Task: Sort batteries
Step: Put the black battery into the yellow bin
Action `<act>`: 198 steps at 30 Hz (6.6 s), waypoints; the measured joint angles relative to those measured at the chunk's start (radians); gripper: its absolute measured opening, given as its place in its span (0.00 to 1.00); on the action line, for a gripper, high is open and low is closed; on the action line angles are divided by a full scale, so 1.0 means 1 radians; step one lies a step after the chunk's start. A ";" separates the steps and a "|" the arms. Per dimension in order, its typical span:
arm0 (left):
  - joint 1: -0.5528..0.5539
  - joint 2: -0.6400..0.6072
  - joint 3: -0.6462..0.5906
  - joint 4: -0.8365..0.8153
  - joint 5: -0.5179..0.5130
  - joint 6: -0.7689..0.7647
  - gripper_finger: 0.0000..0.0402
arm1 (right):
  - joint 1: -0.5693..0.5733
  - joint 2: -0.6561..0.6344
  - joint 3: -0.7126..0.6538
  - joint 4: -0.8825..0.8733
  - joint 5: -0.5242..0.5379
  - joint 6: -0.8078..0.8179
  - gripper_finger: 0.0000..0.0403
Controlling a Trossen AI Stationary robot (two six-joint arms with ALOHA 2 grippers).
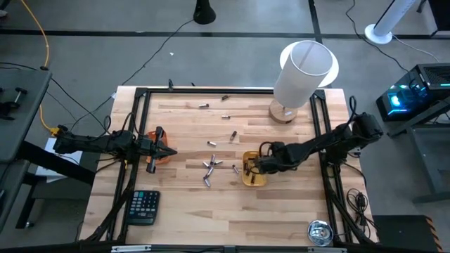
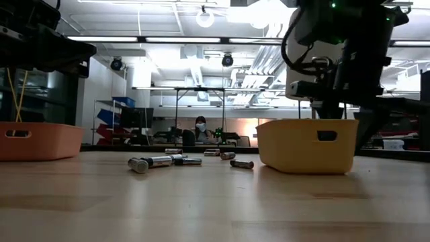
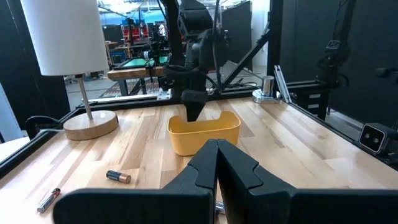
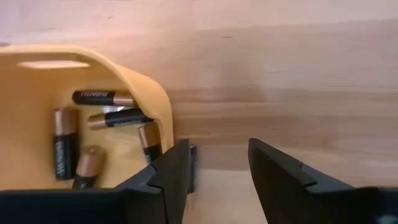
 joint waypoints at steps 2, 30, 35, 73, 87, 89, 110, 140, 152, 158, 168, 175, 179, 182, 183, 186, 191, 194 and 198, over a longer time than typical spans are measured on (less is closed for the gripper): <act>0.000 0.000 0.000 0.000 0.000 0.000 0.00 | -0.011 0.000 0.000 0.038 -0.014 -0.037 0.39; 0.000 0.000 0.000 0.000 0.000 0.000 0.00 | -0.008 0.142 0.038 0.034 -0.089 -0.120 0.35; 0.000 0.000 0.000 0.001 0.000 0.000 0.00 | 0.001 0.141 0.049 -0.122 -0.081 -0.126 0.08; 0.000 0.000 0.000 0.000 0.000 0.000 0.00 | -0.010 0.088 0.339 0.042 0.005 -0.523 0.45; 0.000 0.000 0.000 0.000 0.000 0.000 0.00 | -0.337 0.308 0.581 0.088 0.033 -0.590 0.48; 0.000 0.000 0.000 0.000 0.000 0.000 0.00 | -0.351 0.367 0.615 0.086 0.020 -0.571 0.48; 0.000 0.000 0.000 0.000 0.000 0.000 0.00 | -0.398 0.569 0.823 -0.238 0.064 -0.403 0.48; 0.000 0.000 0.000 0.000 0.000 0.000 0.00 | -0.333 0.473 0.641 -0.312 0.109 -0.393 0.09; 0.000 0.000 0.000 0.000 -0.001 0.000 0.00 | -0.206 0.164 0.647 -0.390 0.076 -0.744 0.06; 0.000 0.000 0.000 0.000 0.000 0.000 0.00 | -0.048 0.175 0.646 -0.356 -0.074 -0.792 0.14; 0.000 0.000 0.000 0.000 0.000 0.000 0.00 | -0.010 0.272 0.647 -0.282 -0.127 -0.801 0.18; 0.000 0.000 0.000 0.000 0.000 0.000 0.00 | -0.011 0.286 0.647 -0.346 -0.127 -0.833 0.31; 0.000 0.000 0.000 0.000 0.000 0.000 0.00 | -0.024 0.286 0.647 -0.393 -0.132 -0.811 0.35; 0.000 0.000 0.000 0.000 0.000 0.000 0.00 | -0.039 0.283 0.650 -0.352 -0.090 -0.782 0.36; 0.000 0.000 0.000 0.000 0.000 0.000 0.00 | -0.047 0.283 0.654 -0.311 -0.070 -0.782 0.36; 0.000 0.000 0.000 0.000 0.000 0.000 0.00 | -0.090 0.282 0.658 -0.128 -0.020 -0.801 0.36; 0.000 0.000 0.000 0.000 0.000 0.000 0.00 | -0.225 0.326 0.660 0.250 0.031 -0.802 0.36; 0.000 0.000 0.000 0.000 0.000 0.000 0.00 | -0.318 0.378 0.660 0.445 0.035 -0.762 0.36; 0.000 0.000 0.000 0.000 0.000 0.000 0.00 | -0.418 0.451 0.659 0.622 0.073 -0.669 0.36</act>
